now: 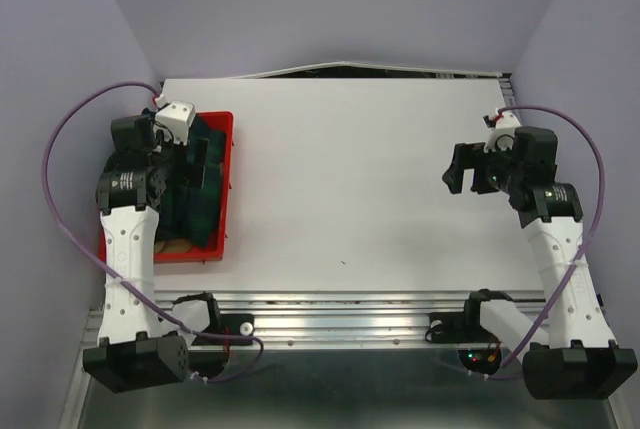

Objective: Fold and stack the skirts
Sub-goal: Grab the skirt from the pile

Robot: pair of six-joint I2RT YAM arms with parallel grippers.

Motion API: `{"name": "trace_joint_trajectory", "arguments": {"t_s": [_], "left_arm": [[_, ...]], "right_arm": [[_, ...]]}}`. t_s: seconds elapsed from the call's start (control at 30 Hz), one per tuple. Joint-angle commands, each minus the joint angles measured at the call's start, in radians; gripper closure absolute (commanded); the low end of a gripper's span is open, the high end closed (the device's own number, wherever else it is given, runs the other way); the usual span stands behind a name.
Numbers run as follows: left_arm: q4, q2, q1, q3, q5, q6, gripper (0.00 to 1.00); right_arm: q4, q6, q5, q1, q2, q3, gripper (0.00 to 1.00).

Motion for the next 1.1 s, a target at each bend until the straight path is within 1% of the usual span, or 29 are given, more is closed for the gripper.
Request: {"name": "trace_joint_trajectory", "arguments": {"t_s": [0.0,0.07,0.1,0.13,0.17,0.23,0.27,0.3,0.33,0.4,0.47,0.53,0.63,0.7,0.8,0.87,0.93,1.0,1.07], "left_arm": [[0.018,0.087,-0.001,0.142,-0.025,0.031,0.02],[0.009,0.143,-0.001,0.198,-0.018,0.045,0.02],[-0.002,0.205,-0.001,0.25,-0.012,0.054,0.02],[-0.008,0.236,-0.001,0.276,-0.013,0.062,0.02],[-0.014,0.306,-0.001,0.304,-0.016,0.071,0.03],[-0.032,0.376,-0.001,0.376,-0.021,0.082,0.06],[-0.039,0.441,-0.001,0.399,-0.018,0.087,0.07],[-0.046,0.475,-0.003,0.434,-0.016,0.087,0.09],[-0.045,0.503,-0.003,0.448,-0.015,0.088,0.14],[-0.036,0.589,-0.003,0.483,-0.019,0.085,0.21],[-0.029,0.643,-0.003,0.506,-0.03,0.087,0.23],[-0.022,0.744,-0.003,0.545,-0.05,0.084,0.25],[0.003,0.81,-0.003,0.606,-0.093,0.068,0.26],[0.033,0.871,-0.003,0.652,-0.123,0.054,0.24],[0.044,0.954,-0.003,0.715,-0.165,0.044,0.16],[0.041,1.015,-0.003,0.745,-0.165,0.044,0.14],[0.044,1.049,-0.004,0.772,-0.221,0.044,0.13],[0.053,1.084,-0.003,0.776,-0.24,0.047,0.14],[0.055,1.105,-0.003,0.773,-0.254,0.047,0.17]], "right_arm": [[0.005,0.008,-0.012,0.004,0.003,0.014,0.0],[0.01,0.008,-0.015,0.004,0.014,0.008,0.0],[0.011,0.008,-0.022,0.004,0.019,0.008,0.0],[0.013,0.006,-0.023,0.004,0.023,0.007,0.0],[0.011,0.008,-0.023,0.004,0.034,0.008,0.0],[0.011,0.006,-0.023,0.004,0.043,0.01,0.0],[0.011,0.006,-0.022,0.004,0.046,0.008,0.0],[0.011,0.006,-0.022,0.004,0.052,0.007,0.0],[0.01,0.006,-0.023,0.004,0.055,0.007,0.0],[0.008,0.008,-0.034,0.004,0.06,0.007,0.0],[0.007,0.01,-0.039,0.004,0.063,0.005,0.0],[0.007,0.011,-0.04,0.004,0.063,0.005,0.0],[0.008,0.011,-0.039,0.004,0.062,-0.001,0.0],[0.008,0.01,-0.042,0.004,0.062,-0.004,0.0],[0.01,0.01,-0.04,0.004,0.068,-0.007,0.0],[0.011,0.008,-0.037,0.004,0.075,-0.007,0.0],[0.011,0.008,-0.028,0.004,0.08,-0.004,0.0],[0.011,0.008,-0.022,0.004,0.082,-0.003,0.0],[0.014,0.008,-0.02,0.004,0.085,-0.001,0.0]]}}
